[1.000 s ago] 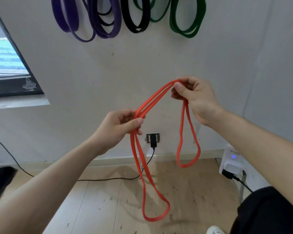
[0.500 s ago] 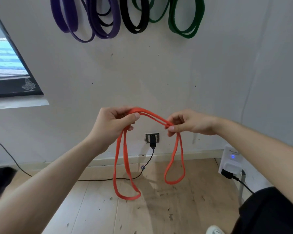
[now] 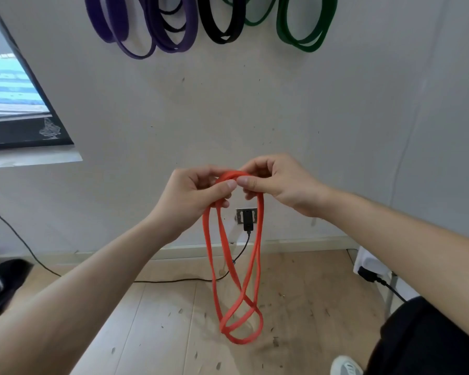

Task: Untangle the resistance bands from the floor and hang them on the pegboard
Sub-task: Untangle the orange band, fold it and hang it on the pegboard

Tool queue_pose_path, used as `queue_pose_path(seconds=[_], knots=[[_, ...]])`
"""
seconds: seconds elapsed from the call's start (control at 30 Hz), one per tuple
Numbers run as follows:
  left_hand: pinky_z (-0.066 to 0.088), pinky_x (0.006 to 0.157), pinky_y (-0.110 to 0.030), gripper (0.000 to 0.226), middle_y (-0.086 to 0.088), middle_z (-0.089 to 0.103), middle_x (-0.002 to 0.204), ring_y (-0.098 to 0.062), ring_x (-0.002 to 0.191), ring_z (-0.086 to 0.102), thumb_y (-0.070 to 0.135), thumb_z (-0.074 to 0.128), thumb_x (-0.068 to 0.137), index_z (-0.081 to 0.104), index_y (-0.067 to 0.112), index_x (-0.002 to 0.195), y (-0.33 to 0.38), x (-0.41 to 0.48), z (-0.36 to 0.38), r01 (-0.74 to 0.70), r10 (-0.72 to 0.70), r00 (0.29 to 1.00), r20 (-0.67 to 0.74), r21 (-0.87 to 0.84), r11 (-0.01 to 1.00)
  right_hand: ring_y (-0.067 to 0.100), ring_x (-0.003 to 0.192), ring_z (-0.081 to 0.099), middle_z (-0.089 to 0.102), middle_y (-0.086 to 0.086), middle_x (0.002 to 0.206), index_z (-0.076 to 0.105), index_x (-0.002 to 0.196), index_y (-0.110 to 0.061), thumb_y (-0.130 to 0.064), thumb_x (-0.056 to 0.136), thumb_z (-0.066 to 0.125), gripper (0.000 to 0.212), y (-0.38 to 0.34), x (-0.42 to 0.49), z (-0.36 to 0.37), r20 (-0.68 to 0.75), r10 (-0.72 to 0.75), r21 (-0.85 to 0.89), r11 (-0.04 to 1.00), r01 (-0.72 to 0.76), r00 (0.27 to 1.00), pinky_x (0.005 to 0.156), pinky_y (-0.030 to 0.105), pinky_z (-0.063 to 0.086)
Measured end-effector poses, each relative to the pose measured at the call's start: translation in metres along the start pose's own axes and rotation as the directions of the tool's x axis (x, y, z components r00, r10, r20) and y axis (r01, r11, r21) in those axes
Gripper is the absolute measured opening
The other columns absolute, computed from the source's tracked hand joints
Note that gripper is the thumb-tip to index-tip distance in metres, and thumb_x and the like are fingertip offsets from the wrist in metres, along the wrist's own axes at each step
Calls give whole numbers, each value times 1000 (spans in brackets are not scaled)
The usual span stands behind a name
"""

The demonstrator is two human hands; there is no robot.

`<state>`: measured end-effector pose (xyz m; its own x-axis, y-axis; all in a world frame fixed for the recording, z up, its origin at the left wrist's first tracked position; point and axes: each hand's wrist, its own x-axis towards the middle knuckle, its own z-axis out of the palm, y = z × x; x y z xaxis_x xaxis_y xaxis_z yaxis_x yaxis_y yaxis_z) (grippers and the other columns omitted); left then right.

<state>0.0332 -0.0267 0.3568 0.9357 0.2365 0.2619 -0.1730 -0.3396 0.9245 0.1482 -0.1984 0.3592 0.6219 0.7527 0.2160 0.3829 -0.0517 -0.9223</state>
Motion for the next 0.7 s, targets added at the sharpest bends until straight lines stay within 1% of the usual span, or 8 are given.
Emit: queue_pose_path(seconds=[0.07, 0.17, 0.27, 0.37, 0.5, 0.57, 0.63, 0.7], knots=[[62, 74, -30, 22, -12, 76, 79, -24, 74, 76, 18, 76, 87, 75, 11, 108, 1, -2, 0, 18, -18, 1000, 5, -21, 1000, 16, 73, 70, 73, 9, 83, 74, 99, -9, -15, 89, 72, 12, -5, 0, -1, -23, -31, -57, 998, 30, 999, 71, 26, 57], [61, 70, -29, 31, -13, 78, 84, -25, 76, 78, 27, 79, 77, 72, 8, 100, 2, -2, -1, 44, -44, 999, -4, -31, 999, 12, 68, 67, 72, 3, 79, 75, 96, -11, -16, 88, 73, 9, -15, -3, -3, -56, -80, -124, 990, 72, 995, 66, 26, 58], [63, 72, -31, 35, -15, 78, 89, -25, 79, 78, 28, 81, 73, 72, 5, 97, 1, -2, -2, 56, -56, 998, -1, -13, 998, 4, 58, 58, 66, -7, 68, 74, 92, -12, -16, 89, 73, 6, -23, -6, -4, -58, -124, -162, 980, 113, 991, 57, 21, 50], [60, 75, -27, 29, -11, 79, 88, -22, 81, 77, 21, 82, 74, 76, 5, 98, -1, -3, -2, 35, -35, 998, 45, -5, 999, 9, 52, 48, 58, -2, 64, 72, 91, -11, -15, 90, 71, 4, -29, -7, -6, -115, -144, -103, 986, 133, 983, 49, 24, 41], [58, 81, -22, 24, -2, 80, 93, -12, 88, 75, 12, 78, 84, 77, 10, 108, -4, -6, 3, 20, -22, 994, 109, 23, 1000, 14, 53, 40, 54, 7, 67, 71, 94, -7, -10, 90, 70, 5, -36, -7, -15, -219, -163, 54, 982, 179, 962, 49, 29, 33], [56, 79, -21, 25, 0, 79, 93, -9, 87, 74, 15, 77, 86, 76, 11, 111, -3, -5, 7, 13, -14, 995, 102, 15, 1000, 15, 54, 38, 53, 9, 67, 72, 95, -5, -10, 89, 71, 8, -39, -8, -20, -231, -185, 58, 977, 203, 955, 49, 27, 31], [58, 81, -25, 30, -3, 79, 100, -13, 90, 75, 26, 77, 83, 76, 15, 111, -1, -5, 11, 7, -10, 996, 87, 32, 999, 13, 53, 38, 54, 6, 65, 72, 96, -5, -10, 88, 72, 9, -39, -9, -23, -221, -203, 54, 974, 219, 954, 48, 24, 32], [60, 87, -30, 31, -2, 78, 107, -17, 97, 74, 33, 76, 84, 75, 19, 112, 0, -3, 15, -2, -5, 996, 85, 76, 997, 12, 52, 38, 55, 6, 65, 73, 98, -2, -10, 88, 72, 12, -39, -10, -24, -196, -217, 53, 971, 231, 956, 48, 23, 32]])
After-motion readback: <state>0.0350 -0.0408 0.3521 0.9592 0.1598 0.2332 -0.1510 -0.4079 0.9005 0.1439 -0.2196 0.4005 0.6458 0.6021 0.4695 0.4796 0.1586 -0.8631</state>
